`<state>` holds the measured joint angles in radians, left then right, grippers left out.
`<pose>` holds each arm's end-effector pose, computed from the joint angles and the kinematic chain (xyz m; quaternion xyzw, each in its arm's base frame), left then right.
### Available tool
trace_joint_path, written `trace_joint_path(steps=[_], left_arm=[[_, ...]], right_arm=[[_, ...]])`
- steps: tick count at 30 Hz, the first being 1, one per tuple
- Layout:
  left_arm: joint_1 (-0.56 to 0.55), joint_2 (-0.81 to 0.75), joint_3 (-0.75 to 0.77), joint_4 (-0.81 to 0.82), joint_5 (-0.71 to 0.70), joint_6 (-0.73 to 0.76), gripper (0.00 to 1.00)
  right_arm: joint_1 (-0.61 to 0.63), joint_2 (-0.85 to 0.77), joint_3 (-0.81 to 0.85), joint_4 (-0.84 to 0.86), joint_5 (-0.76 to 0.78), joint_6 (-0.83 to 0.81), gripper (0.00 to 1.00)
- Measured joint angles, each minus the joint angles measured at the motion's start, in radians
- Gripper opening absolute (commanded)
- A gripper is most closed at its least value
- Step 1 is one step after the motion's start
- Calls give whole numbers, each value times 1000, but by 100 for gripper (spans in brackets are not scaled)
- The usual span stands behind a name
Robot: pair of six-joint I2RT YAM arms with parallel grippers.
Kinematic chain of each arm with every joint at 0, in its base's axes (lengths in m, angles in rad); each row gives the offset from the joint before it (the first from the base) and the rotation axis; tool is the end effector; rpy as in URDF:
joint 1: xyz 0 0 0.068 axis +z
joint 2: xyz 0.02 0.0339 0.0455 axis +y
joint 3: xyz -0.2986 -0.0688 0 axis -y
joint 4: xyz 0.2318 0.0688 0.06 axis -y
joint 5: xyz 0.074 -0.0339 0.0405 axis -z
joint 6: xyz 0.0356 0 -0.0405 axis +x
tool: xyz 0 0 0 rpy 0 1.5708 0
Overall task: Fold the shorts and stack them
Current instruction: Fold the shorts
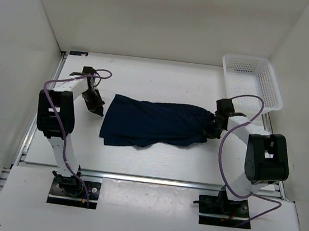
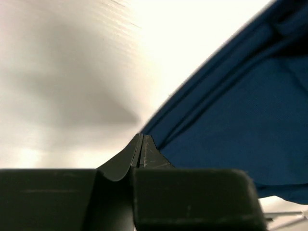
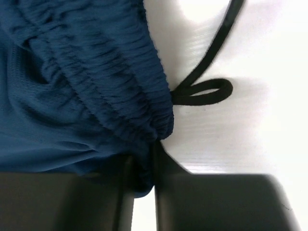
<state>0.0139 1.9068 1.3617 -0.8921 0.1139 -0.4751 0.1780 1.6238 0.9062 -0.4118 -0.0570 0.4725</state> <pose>0.3624 0.0010 0.2181 -0.2375 0.9674 -0.0705 0.0519 0.2917 0.0545 0.2054 0.1369 0.9657 0.0963 0.1985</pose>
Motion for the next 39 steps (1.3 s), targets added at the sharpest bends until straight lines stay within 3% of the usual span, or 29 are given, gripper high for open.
trace_joint_path(steps=[1,12,18,26,32,39], left_arm=[[4,15,-6,14,18,-2,11],[-34,37,-87,69,113,-45,11],[-90,26,-112,89,138,-87,11],[-147,17,-123,109,138,-141,11],[-147,10,-133,116,138,-153,11],[-147,-1,-145,117,131,-154,11]], right_arm=[[0,-1,2,1,0,5,0],[2,-106,37,-131,131,-11,0],[39,-155,195,-227,231,-61,0],[304,-103,504,-331,364,-85,0],[566,74,749,-382,466,-89,0],[754,332,1016,-445,505,-89,0]])
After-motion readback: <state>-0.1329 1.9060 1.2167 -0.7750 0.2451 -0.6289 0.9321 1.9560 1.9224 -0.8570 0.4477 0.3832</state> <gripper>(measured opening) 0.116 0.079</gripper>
